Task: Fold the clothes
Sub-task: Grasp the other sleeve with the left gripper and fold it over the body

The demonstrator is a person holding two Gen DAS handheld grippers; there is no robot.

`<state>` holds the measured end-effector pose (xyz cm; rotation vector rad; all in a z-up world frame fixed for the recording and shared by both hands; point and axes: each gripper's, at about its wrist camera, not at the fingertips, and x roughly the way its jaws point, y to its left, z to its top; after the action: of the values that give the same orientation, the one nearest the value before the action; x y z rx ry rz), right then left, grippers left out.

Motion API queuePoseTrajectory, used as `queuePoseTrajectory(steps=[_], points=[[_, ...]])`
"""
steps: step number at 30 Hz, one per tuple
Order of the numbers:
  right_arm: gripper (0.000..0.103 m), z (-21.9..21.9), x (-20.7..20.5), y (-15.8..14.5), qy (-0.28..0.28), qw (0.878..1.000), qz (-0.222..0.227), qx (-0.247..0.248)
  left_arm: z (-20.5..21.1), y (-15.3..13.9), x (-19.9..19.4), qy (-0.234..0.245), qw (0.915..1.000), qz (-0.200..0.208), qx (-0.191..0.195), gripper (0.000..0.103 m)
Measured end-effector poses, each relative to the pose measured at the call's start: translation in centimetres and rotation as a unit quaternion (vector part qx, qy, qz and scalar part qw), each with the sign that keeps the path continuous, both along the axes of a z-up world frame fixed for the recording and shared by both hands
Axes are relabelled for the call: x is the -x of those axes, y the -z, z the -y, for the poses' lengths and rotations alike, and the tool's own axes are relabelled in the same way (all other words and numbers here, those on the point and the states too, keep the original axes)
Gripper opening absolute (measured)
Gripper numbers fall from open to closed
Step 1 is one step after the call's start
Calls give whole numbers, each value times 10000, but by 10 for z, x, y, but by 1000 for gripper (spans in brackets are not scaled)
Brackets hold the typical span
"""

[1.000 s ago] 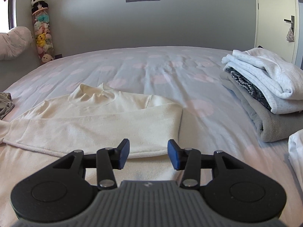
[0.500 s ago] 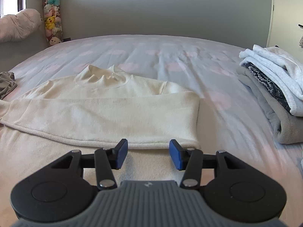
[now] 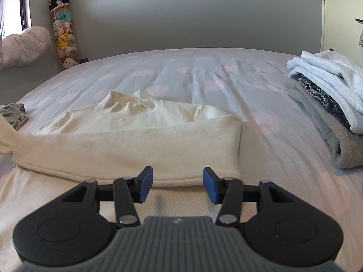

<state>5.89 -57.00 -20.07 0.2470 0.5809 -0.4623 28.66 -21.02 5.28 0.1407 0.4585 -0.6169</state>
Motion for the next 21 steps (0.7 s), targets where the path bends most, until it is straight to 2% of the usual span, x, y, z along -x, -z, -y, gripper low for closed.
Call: queuePoseTrajectory(steps=[3, 6, 10, 14, 18, 21], points=[[52, 2, 3, -2, 37, 9999, 97, -87, 51, -17, 17, 596, 9981, 164, 21, 3], [52, 3, 4, -3, 62, 9998, 156, -95, 105, -4, 31, 1126, 9936, 47, -106, 3], [52, 5, 5, -2, 111, 9998, 161, -45, 162, 39, 48, 1566, 9868, -287, -308, 3], [52, 12, 5, -1, 171, 9995, 215, -123, 200, 96, 56, 1767, 9799, -851, -376, 3], [52, 17, 2, 4, 191, 9994, 159, -223, 223, 144, 64, 1904, 9713, -1307, -566, 3], [52, 17, -1, 6, 155, 9995, 105, -249, 224, 170, 67, 1929, 9667, -1560, -628, 3]])
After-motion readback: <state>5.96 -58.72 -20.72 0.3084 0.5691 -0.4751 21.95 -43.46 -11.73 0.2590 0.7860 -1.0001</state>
